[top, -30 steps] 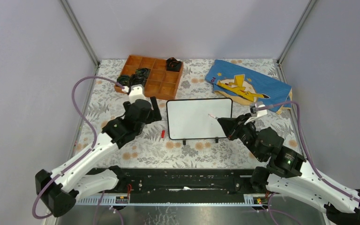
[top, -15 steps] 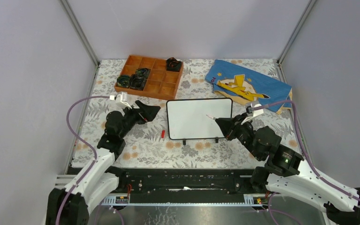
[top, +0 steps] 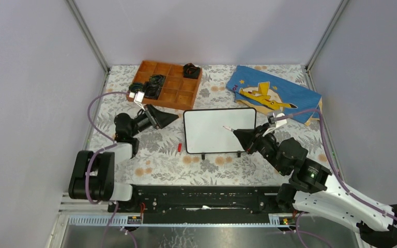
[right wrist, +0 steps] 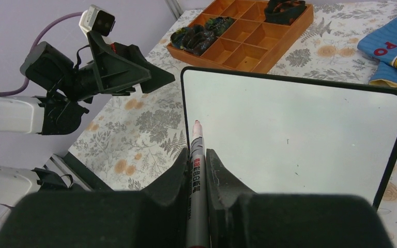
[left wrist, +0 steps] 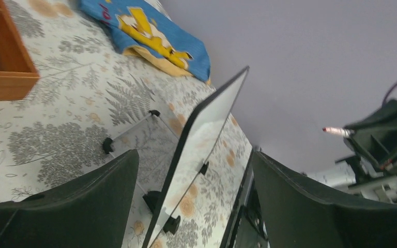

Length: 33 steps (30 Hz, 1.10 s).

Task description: Write a sentence on the whiteboard

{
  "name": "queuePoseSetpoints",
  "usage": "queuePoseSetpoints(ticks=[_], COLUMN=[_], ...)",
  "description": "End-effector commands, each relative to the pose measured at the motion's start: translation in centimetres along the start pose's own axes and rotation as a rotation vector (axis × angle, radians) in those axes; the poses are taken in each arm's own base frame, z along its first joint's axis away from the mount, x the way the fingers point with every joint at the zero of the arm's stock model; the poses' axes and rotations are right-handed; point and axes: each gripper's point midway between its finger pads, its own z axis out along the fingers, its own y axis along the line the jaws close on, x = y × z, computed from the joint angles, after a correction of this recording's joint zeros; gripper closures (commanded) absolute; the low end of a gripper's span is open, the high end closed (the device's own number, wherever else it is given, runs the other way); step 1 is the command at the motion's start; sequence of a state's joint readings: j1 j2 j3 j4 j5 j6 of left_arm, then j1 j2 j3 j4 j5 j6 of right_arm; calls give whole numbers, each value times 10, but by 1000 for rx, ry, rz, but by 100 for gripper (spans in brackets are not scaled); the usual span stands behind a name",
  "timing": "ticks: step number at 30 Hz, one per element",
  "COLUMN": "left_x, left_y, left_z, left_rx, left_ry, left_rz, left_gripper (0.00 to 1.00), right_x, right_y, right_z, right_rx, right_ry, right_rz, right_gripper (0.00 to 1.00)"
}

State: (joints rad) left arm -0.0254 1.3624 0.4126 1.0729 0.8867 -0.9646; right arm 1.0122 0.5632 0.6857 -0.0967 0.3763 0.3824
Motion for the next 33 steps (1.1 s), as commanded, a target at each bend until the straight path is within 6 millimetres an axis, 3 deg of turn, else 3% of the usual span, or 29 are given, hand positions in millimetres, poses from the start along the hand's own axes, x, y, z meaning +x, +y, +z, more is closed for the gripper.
queuePoseSetpoints(ticks=[1, 7, 15, 23, 33], left_x=[11, 37, 39, 64, 68], left_y=[-17, -3, 4, 3, 16], left_z=[-3, 5, 14, 20, 22], left_rx=[145, 162, 218, 248, 215], left_ry=[59, 107, 119, 184, 175], left_rz=[115, 132, 96, 99, 89], left_gripper=[14, 15, 23, 29, 38], right_x=[-12, -9, -6, 3, 9], right_y=[14, 18, 27, 31, 40], right_z=[6, 11, 17, 28, 39], right_rx=[-48, -59, -91, -101, -122], right_ry=[-32, -21, -7, 8, 35], right_rz=[18, 22, 46, 58, 70], right_gripper=[100, 100, 100, 100, 100])
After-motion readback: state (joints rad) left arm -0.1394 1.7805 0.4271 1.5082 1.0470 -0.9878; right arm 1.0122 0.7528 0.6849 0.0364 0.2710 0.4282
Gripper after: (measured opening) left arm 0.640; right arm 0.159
